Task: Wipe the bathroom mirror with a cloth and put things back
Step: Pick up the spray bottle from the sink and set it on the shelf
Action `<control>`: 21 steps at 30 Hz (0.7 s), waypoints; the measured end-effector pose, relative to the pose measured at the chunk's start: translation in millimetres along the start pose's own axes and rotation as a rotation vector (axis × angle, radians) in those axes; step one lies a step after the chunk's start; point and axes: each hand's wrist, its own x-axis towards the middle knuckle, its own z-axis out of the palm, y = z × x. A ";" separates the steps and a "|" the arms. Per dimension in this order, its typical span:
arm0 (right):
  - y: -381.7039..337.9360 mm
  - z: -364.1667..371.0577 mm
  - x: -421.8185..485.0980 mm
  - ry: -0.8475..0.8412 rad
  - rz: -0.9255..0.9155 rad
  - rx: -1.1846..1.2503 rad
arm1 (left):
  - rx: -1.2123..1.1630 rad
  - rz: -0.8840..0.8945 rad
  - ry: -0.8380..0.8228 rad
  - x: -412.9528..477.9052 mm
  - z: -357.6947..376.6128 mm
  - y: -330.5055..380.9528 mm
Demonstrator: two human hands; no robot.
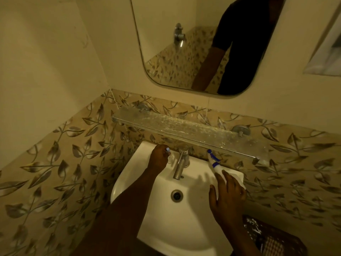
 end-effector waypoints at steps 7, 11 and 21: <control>30.7 10.9 25.3 -0.459 0.228 -0.164 | 0.017 0.050 0.016 5.0 4.9 -4.6; 49.5 20.3 42.5 -0.569 0.250 -0.165 | -0.002 0.048 0.003 4.9 4.3 -4.6; 62.1 30.4 47.1 -0.677 0.283 -0.119 | -0.095 -0.042 0.065 -0.6 -4.3 -10.7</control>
